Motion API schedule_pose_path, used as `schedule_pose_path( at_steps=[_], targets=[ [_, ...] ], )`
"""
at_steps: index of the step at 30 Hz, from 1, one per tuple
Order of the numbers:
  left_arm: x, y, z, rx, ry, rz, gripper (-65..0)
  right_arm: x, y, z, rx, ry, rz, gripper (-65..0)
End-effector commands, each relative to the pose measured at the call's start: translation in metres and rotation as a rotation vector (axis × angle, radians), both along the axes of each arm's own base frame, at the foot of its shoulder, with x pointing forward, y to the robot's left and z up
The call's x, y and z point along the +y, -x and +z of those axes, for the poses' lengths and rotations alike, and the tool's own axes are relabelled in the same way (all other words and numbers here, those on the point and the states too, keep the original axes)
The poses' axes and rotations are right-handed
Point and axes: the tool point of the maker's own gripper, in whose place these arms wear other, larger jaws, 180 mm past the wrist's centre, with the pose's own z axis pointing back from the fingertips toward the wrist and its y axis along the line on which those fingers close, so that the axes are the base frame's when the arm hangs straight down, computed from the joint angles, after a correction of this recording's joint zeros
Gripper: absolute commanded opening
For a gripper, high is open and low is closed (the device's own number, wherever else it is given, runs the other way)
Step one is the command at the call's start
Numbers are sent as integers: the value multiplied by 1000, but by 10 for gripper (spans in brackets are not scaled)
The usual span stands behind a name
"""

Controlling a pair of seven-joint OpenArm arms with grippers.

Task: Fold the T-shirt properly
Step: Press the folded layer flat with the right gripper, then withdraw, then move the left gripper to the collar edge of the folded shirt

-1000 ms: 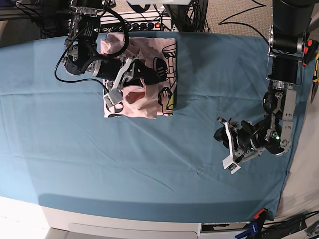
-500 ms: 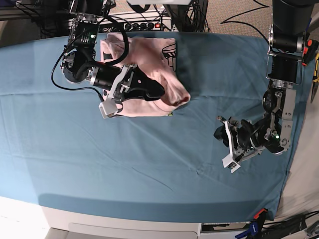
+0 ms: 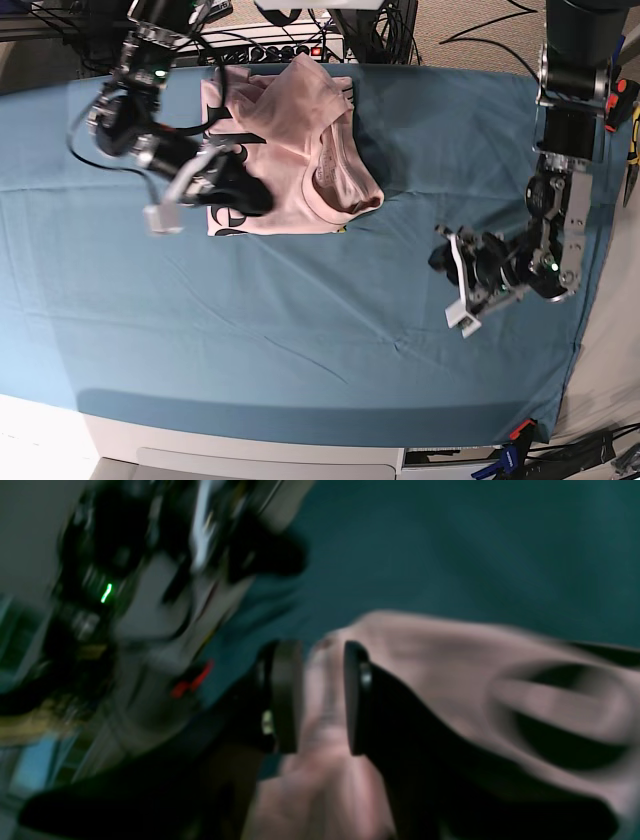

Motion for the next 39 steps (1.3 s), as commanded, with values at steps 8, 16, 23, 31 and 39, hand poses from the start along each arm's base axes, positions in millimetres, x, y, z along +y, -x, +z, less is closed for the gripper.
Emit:
schedule_pose_path(
  at_steps=[8,16,23,31,39],
  targets=[
    [-9,14,-1,38,72,-18,-405,-109,-6,32,-91,167,-222,-494],
    [-28,51,-11,149,181,-92,-405,-160,-9,19,-28,436,-299,-495],
    [-61,110,-2,169,300,-269,-405,-162,-9,19,-26,448,-303,-494],
    [-89,186,17,116,333,-402,-405,-162,-8,18,-20,449,-301,-495],
    [-104,236,17,141,362,-441,-405,-162,-11,21,-39,440,-312,-495]
  ],
)
